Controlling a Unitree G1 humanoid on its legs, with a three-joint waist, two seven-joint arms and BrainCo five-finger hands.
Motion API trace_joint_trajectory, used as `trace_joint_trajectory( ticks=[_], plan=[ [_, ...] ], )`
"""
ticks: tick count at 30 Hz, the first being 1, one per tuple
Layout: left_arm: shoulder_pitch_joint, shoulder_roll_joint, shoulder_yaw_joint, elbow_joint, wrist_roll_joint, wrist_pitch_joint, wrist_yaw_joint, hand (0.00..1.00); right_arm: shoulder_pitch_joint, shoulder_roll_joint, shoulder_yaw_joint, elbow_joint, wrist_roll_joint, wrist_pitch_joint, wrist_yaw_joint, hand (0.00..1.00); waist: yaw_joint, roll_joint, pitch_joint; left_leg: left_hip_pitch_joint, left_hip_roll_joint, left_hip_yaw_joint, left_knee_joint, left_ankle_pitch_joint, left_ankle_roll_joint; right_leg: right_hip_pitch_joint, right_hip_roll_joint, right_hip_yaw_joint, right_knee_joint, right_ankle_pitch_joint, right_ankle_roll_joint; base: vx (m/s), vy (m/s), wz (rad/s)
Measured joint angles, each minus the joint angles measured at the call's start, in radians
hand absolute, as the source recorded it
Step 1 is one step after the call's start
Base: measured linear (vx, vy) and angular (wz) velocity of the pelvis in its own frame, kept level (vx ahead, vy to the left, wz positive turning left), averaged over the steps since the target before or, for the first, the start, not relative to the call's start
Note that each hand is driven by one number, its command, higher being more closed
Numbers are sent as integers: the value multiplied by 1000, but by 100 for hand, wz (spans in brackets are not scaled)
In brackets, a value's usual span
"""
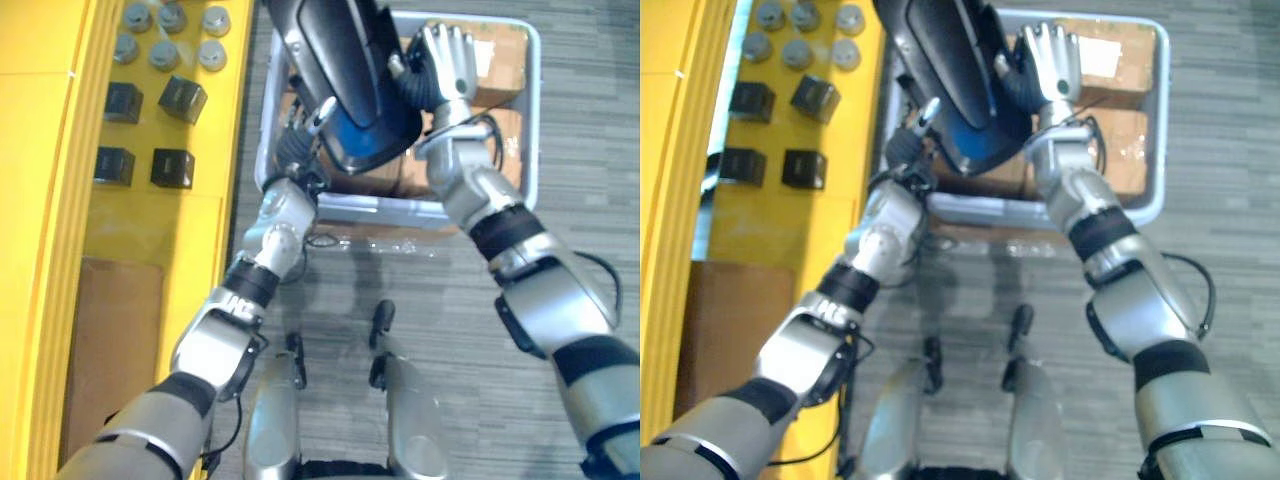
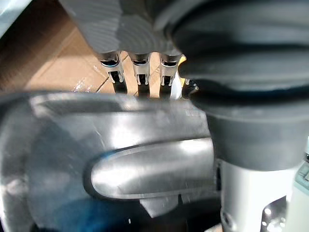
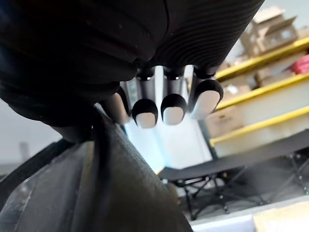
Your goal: Walk over and take plastic housings, then place them on the shelf
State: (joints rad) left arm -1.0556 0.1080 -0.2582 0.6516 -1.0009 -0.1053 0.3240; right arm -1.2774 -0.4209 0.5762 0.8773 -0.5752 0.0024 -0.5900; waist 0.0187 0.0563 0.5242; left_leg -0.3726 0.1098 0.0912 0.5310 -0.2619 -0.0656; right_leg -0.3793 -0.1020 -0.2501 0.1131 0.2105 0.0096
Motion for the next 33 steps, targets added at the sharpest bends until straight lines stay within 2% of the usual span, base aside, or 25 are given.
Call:
trace_joint_trajectory(
  ticks=[2,3,7,10,16,18,21,22,26,27,29,33],
  plan=[
    [0,0,0,1,24,-8,-1,0,2,0,0,0,0,-8,0,100,0,0,0,0,-1,0,0,0,0,0,0,0,0,1,1,0,0,0],
    [0,0,0,2,42,-14,0,100,2,0,0,0,0,-13,0,100,0,0,0,0,-2,0,0,0,0,1,0,0,-1,1,1,0,0,0],
    [0,2,-1,8,81,-17,11,100,14,0,5,-3,4,-47,0,100,-2,0,0,7,-3,-4,-1,0,0,13,0,-2,-8,2,2,-9,9,2],
    [0,5,-1,8,109,-17,17,100,26,0,4,-11,11,-52,-1,100,-3,0,0,6,-5,-4,-1,0,1,16,0,-1,-16,8,2,-23,15,1],
    [14,16,-1,39,114,-20,18,100,88,1,0,-86,12,-90,-18,100,-12,-3,1,6,-7,-2,1,0,1,17,0,1,-21,14,2,-39,16,-2],
    [42,27,-1,39,117,-29,17,100,93,21,0,-96,12,-108,-23,100,-24,-14,-3,10,-7,0,1,0,1,19,0,3,-21,14,2,-15,7,-1],
    [67,33,-7,39,118,-38,16,100,126,26,-5,-126,13,-108,-24,100,-31,-38,-6,27,-6,0,-1,0,1,37,2,4,-27,15,2,0,0,0],
    [76,34,-22,39,120,-51,16,100,142,25,-9,-138,14,-108,-25,100,-33,-46,-10,31,-6,1,-2,0,1,42,2,4,-31,16,3,0,0,0],
    [122,31,-32,30,154,-107,-8,100,217,27,-32,-205,32,-129,-40,100,-33,-48,-10,70,-12,3,-17,1,2,78,-1,6,-43,18,5,-25,42,-1],
    [138,30,-32,21,156,-118,-18,100,231,27,-36,-218,32,-137,-43,0,-33,-48,-10,79,-11,3,-20,1,2,88,0,6,-49,18,5,-24,45,0],
    [180,25,-35,-9,155,-152,-31,100,277,27,-52,-276,33,-160,-44,0,-34,-49,-10,104,-13,4,-35,2,3,113,1,6,-63,19,7,-19,43,-1],
    [261,26,-40,-63,148,-186,-77,100,358,27,-73,-358,47,-197,-36,0,-35,-50,-10,154,-13,9,-53,2,3,160,3,6,-80,20,8,-4,62,-1]
  ],
)
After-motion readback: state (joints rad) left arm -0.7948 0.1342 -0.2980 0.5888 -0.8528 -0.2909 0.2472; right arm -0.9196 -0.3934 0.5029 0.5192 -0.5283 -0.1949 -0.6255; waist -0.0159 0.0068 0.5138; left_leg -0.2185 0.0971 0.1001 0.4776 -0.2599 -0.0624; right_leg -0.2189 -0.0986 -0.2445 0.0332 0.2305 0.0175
